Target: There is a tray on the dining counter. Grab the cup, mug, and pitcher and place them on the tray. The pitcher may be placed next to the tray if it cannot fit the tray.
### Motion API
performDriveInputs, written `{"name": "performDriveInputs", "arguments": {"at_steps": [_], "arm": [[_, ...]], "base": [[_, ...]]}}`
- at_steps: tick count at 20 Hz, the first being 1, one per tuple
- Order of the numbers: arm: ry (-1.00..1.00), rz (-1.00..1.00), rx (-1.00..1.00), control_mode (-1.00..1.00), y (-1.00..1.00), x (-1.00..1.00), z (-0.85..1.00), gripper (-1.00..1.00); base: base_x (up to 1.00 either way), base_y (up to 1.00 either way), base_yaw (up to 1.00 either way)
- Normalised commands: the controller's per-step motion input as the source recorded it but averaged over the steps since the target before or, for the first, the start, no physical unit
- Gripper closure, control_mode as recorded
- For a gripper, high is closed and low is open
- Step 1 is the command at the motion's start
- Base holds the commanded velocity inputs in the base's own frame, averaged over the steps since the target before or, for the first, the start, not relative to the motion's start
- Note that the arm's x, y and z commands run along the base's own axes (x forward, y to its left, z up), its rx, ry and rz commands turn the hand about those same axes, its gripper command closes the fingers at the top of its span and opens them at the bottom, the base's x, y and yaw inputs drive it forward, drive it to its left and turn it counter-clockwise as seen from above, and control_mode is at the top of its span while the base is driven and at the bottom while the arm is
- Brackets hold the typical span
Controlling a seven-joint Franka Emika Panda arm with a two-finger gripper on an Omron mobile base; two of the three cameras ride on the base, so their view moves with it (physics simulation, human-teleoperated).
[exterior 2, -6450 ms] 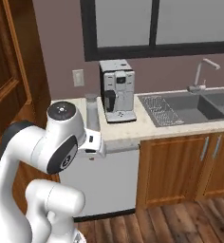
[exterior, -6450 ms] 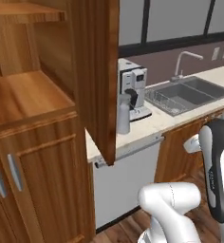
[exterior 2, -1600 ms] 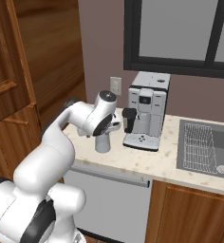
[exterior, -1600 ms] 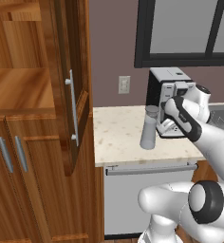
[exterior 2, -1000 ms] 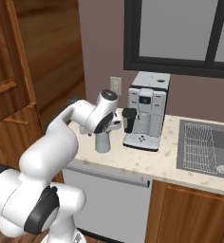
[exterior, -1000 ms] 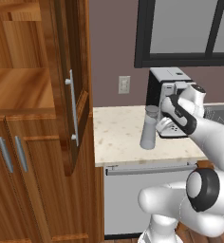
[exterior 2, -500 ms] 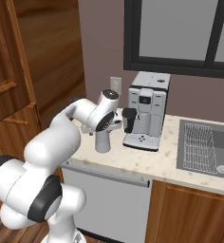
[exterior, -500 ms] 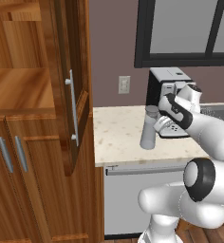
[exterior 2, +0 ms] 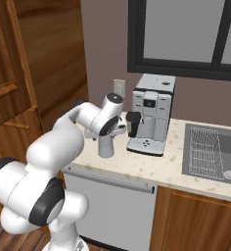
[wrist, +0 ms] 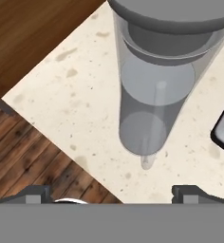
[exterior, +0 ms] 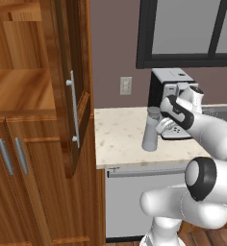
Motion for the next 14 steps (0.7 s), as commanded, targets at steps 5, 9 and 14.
{"name": "performDriveInputs", "arguments": {"at_steps": [5, 9, 14], "arm": [[0.0, 0.0, 0.06, -1.0, 0.0, 0.0, -0.13, -1.0], [0.0, 0.0, 0.07, -1.0, 0.0, 0.02, -0.06, -1.0], [0.0, 0.0, 0.05, -1.0, 0.0, 0.1, -0.02, -1.0]], "base": [[0.0, 0.0, 0.0], [0.0, 0.0, 0.0], [0.0, 0.0, 0.0]]}}
